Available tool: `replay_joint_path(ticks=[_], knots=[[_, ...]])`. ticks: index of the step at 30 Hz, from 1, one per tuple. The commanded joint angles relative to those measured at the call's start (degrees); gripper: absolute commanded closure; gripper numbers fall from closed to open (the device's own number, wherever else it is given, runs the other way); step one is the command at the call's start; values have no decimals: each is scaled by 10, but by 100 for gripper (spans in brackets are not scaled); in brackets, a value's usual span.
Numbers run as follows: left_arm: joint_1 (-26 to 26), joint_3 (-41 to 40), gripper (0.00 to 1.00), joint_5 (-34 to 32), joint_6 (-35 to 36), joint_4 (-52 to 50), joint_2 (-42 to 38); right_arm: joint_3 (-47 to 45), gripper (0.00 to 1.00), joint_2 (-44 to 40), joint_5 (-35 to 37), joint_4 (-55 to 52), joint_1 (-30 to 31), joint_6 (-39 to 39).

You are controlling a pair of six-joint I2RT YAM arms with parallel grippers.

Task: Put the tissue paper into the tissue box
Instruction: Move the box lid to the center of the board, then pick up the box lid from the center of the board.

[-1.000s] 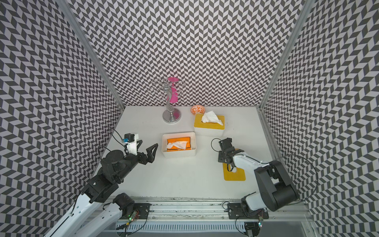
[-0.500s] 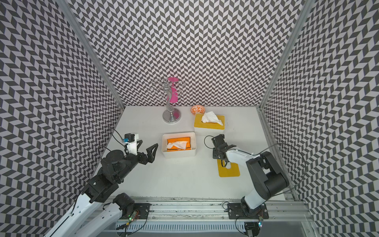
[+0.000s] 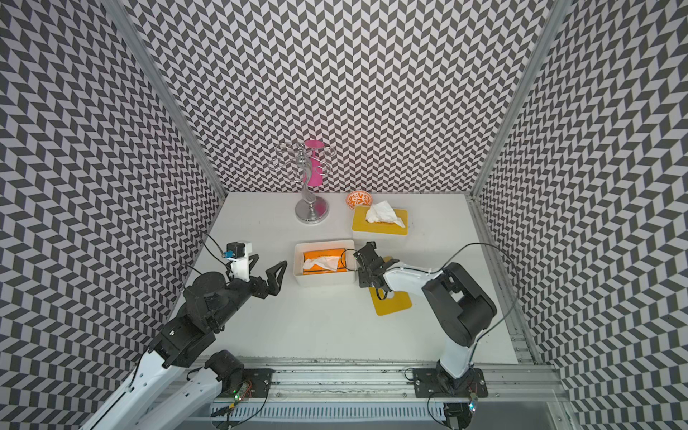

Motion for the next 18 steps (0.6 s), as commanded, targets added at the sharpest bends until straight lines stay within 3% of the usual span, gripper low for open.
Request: replay_joint_path(ticks=[1,18], knots=[[0,0,0,4,2,-1,-5,-30,38,-25,-25,-60,18,0],[0,-1,0,4,0,-1,-9,-112,39,-76,13,-84,53,24]])
